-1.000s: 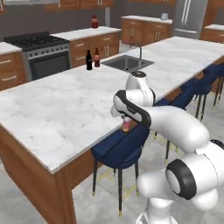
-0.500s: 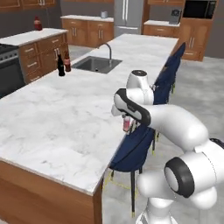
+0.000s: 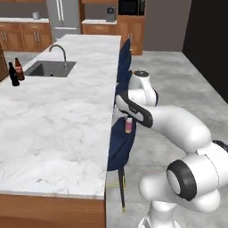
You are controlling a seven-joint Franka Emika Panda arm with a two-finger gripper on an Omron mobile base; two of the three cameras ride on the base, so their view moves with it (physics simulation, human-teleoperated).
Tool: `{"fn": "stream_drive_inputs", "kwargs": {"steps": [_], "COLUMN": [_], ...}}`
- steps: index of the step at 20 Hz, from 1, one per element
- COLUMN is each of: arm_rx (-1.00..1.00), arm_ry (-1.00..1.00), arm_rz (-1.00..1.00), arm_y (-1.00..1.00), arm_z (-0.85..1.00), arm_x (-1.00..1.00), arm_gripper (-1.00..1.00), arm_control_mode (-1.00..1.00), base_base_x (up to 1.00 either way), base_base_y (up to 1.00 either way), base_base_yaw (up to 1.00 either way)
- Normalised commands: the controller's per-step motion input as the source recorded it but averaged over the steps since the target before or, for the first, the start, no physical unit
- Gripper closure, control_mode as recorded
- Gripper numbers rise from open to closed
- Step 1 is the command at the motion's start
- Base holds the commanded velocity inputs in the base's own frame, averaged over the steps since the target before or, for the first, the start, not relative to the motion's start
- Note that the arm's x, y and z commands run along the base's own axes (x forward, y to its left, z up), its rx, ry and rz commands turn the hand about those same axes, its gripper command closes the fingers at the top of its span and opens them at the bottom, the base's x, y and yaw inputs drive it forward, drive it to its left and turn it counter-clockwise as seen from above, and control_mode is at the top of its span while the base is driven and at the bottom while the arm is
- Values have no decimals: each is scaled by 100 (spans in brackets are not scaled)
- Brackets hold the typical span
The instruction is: Place the large bottle from the dining counter next to the other large bottle outside the sink, and place the small bottle from the dining counter next to the other small bottle inside the sink.
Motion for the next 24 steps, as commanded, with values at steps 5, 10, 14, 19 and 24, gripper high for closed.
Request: {"fn": "stream_drive_inputs", "kwargs": {"steps": [5,10,14,19,24], "arm_rx": [0,0,0,0,0], "arm_ry": [0,0,0,0,0], "arm_rz": [0,0,0,0,0], "arm_y": [0,0,0,0,0], "arm_z": [0,0,0,0,0], "arm_x": [0,0,0,0,0], "arm_gripper": [100,100,100,100,100], "arm_control_mode": [100,100,100,100,100], "base_base_x": [-100,-100,-88,-25,-15], "base_base_y": [87,50,81,100,100], "base_base_yaw": [-21,-2,-6,-31,-37]}}
